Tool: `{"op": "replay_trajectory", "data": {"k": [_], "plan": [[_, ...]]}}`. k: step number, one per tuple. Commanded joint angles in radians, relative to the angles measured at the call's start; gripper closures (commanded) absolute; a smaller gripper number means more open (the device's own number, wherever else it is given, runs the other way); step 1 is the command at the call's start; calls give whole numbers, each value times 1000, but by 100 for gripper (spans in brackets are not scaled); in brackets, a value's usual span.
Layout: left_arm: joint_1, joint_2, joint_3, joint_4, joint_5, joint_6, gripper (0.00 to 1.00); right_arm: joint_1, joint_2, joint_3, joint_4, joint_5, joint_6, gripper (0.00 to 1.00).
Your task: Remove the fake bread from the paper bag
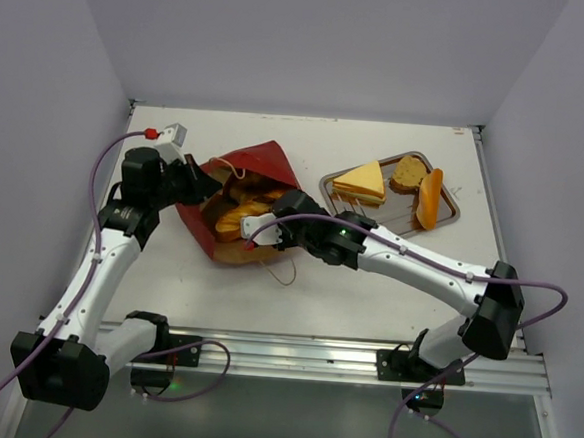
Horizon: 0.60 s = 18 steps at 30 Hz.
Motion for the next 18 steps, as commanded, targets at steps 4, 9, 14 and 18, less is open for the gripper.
{"op": "replay_trajectory", "data": {"k": [4,9,14,18], "plan": [[2,26,37,24,-18,-17,100,-27,-109,8,-25,-123,64,100],[2,23,49,10,-17,-13,100,-76,-160,22,-54,-208,94,100],[2,29,80,-4,-24,-13,100,-90,-224,8,-113,-350,95,100],[2,38,106,-15,-40,-17,100,-104,-256,22,-172,-456,91,100]]}}
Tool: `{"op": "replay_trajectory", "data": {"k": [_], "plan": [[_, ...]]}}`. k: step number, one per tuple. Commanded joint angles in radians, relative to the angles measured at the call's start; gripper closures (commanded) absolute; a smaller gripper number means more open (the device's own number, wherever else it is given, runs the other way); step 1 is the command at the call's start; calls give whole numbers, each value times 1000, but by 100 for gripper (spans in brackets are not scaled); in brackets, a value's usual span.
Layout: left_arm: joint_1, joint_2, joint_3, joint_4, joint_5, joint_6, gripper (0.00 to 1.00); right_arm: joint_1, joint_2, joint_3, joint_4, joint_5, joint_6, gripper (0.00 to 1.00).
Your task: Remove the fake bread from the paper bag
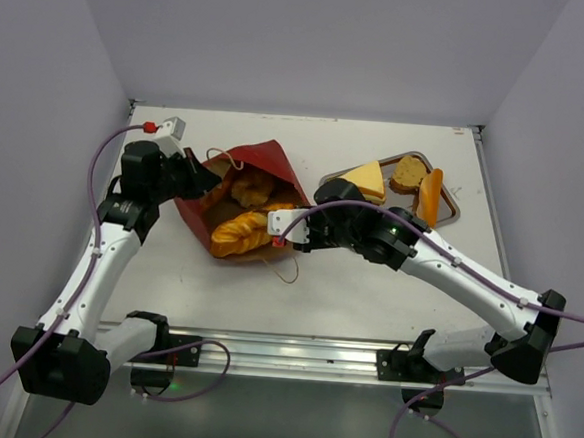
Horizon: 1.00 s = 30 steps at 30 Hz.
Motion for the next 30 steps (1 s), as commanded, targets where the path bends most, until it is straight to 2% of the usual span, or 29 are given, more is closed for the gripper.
{"op": "replay_trajectory", "data": {"k": [1,4,16,23,30], "plan": [[2,9,63,-13,-23,-10,100,-12,-56,37,-39,-159,18,100],[2,24,79,-18,-38,-12,100,-21,-73,62,-79,-247,19,100],[2,41,85,-18,-59,-18,100,-147,-186,112,-98,-357,88,100],[2,36,79,-20,-64,-15,100,-317,-278,152,-109,-480,175,100],[2,21,68,-20,-64,-1,100,-539,-315,155,-79,-482,304,100]]}}
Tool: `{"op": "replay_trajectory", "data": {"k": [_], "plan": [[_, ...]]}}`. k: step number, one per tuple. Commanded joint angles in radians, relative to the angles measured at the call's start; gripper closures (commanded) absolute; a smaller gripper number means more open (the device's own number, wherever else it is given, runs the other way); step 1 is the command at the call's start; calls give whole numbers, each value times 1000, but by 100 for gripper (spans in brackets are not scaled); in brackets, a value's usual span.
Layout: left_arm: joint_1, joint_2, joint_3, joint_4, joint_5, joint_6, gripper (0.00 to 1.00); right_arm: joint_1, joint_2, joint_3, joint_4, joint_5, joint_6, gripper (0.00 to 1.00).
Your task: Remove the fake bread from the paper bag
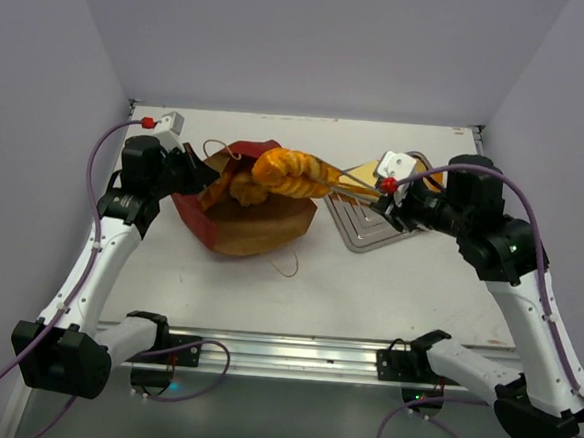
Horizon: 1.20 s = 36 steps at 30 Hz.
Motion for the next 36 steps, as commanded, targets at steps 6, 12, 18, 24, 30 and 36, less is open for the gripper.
{"op": "replay_trajectory", "data": {"k": [6,12,18,24,30,36], "plan": [[2,-45,13,-19,-12,34,100,-392,44,-8,88,-92,292,100],[2,-84,-6,-25,5,65,100,-665,104,-71,55,-133,481,100],[2,-118,-33,-16,23,75,100,-733,184,-107,-56,-181,505,100],[2,-137,-64,-4,40,74,100,-782,254,-166,-74,-182,505,100],[2,-143,-81,5,48,74,100,-841,296,-203,-73,-187,461,100],[2,-141,-85,11,51,68,100,-857,330,-202,-68,-182,444,94]]}}
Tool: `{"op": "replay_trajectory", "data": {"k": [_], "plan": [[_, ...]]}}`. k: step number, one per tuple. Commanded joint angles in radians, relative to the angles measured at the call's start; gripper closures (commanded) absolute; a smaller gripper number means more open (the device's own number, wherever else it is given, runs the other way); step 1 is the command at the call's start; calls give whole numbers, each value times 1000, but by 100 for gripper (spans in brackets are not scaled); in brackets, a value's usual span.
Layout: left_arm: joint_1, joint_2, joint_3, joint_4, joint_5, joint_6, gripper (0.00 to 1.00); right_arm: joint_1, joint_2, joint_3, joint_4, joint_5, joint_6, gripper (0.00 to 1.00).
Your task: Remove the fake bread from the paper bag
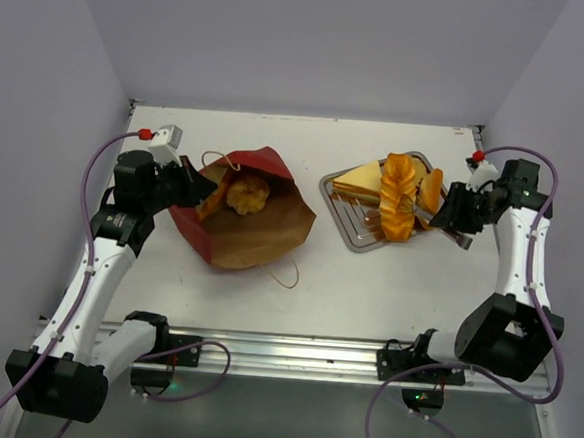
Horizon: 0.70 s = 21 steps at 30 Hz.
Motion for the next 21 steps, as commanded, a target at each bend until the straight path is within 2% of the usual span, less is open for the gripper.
{"op": "replay_trajectory", "data": {"k": [1,11,21], "plan": [[2,-13,-7,36,14,13,100,-6,9,13,23,-48,-20,92],[2,-13,-2,30,13,17,100,-26,34,12,56,-48,-20,76],[2,-15,2,20,11,17,100,-31,48,23,75,-58,-31,63]]}}
